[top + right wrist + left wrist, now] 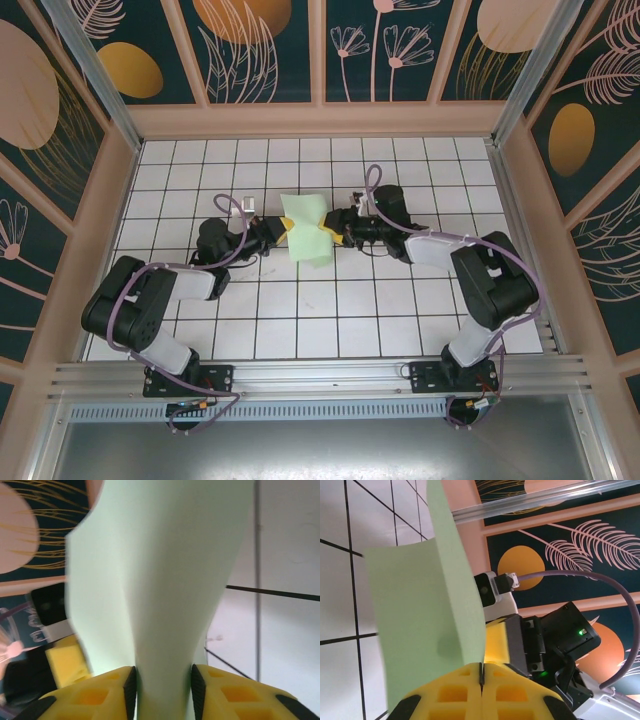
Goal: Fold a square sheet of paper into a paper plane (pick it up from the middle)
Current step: Hold the square sheet of paper at the center of the table.
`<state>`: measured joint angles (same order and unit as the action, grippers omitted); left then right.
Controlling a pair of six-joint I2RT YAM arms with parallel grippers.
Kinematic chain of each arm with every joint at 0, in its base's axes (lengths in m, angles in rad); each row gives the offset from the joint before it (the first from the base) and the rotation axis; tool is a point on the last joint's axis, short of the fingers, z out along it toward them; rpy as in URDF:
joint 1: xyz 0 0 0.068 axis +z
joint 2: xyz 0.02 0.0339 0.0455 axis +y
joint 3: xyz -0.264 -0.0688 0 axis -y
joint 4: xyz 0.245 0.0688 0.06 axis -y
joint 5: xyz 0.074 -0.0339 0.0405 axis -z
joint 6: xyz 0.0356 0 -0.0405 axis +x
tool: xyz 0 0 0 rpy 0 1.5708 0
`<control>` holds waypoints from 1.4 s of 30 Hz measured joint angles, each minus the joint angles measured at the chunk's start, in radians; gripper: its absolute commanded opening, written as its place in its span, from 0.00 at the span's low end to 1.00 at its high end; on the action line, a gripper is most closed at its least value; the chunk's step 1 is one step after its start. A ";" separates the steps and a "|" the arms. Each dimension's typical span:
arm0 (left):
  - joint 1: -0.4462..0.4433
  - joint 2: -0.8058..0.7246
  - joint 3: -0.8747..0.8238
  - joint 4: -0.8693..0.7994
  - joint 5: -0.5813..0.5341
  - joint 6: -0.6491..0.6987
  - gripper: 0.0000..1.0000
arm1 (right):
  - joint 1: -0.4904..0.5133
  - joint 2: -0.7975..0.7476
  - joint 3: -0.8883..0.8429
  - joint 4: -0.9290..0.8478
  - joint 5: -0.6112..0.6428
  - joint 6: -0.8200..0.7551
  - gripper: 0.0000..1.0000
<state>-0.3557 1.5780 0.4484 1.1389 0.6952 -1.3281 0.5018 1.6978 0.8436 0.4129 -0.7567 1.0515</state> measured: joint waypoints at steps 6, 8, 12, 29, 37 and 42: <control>-0.008 0.029 0.000 -0.030 0.000 0.032 0.00 | 0.049 0.052 0.053 -0.154 0.110 -0.081 0.57; -0.014 0.040 0.001 -0.047 -0.001 0.043 0.00 | 0.057 0.058 0.053 -0.192 0.140 -0.096 0.64; -0.033 0.056 0.006 -0.071 -0.006 0.060 0.00 | 0.059 0.055 0.053 -0.247 0.208 -0.127 0.74; -0.175 0.213 0.144 -0.083 -0.065 0.064 0.00 | -0.091 -0.197 -0.100 -0.288 0.261 -0.235 0.82; -0.189 0.283 0.210 -0.244 -0.097 0.114 0.00 | -0.091 -0.146 -0.099 -0.319 0.198 -0.319 0.79; -0.189 0.294 0.234 -0.340 -0.119 0.160 0.00 | -0.089 -0.069 -0.095 -0.340 0.172 -0.341 0.75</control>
<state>-0.5446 1.8721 0.6827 0.7990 0.5762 -1.1679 0.4133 1.6291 0.7483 0.0731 -0.5842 0.7105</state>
